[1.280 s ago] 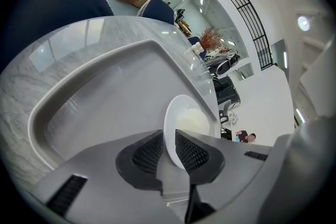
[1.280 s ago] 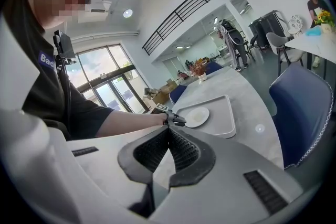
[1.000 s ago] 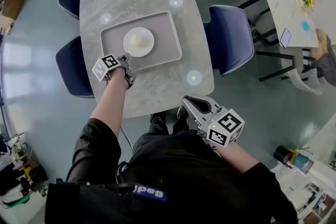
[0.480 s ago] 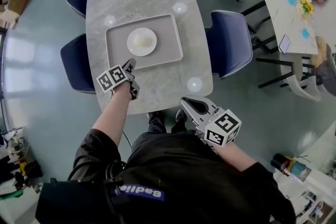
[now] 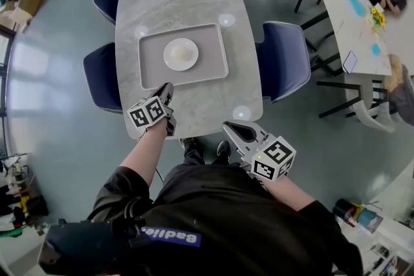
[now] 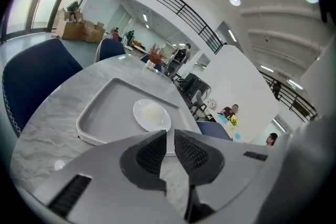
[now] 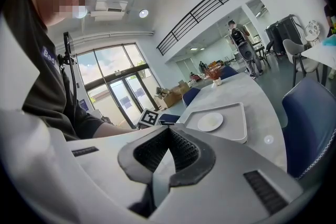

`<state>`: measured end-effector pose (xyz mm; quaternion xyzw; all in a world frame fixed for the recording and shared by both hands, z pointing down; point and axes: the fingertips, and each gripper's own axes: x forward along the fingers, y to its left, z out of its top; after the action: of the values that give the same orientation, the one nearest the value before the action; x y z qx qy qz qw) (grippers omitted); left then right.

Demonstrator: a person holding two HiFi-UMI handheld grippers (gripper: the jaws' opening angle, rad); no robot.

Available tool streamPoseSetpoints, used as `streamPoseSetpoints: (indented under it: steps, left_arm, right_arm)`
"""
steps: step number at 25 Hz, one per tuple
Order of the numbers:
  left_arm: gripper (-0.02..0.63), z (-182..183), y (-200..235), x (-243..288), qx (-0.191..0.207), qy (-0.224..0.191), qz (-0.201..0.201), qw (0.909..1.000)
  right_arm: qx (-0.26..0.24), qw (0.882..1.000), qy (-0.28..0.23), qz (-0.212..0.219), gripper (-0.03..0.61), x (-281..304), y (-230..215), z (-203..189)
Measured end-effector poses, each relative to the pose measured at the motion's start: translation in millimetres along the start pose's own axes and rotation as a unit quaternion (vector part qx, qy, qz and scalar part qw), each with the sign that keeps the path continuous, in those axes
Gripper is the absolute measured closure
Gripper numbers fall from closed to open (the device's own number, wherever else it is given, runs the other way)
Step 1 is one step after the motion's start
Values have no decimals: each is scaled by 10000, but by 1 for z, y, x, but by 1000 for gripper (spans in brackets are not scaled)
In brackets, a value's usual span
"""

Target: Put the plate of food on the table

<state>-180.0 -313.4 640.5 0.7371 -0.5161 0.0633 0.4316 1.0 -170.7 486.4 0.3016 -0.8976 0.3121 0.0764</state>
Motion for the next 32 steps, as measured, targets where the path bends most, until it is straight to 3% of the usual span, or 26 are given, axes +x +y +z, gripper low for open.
streamPoseSetpoints:
  steps: [7, 19, 32]
  left_arm:
    - [578, -3, -38, -39, 793, -239, -308, 9961]
    - [603, -20, -111, -115, 1881, -525, -903, 9766]
    - [606, -36, -191, -186, 2512, -846, -1678, 9495]
  right_arm:
    - [-166, 9997, -34, 147, 568, -3, 12, 1]
    - [-506, 9981, -28, 362, 568, -9, 30, 6]
    - [-977, 9933, 34, 619, 568, -17, 53, 0]
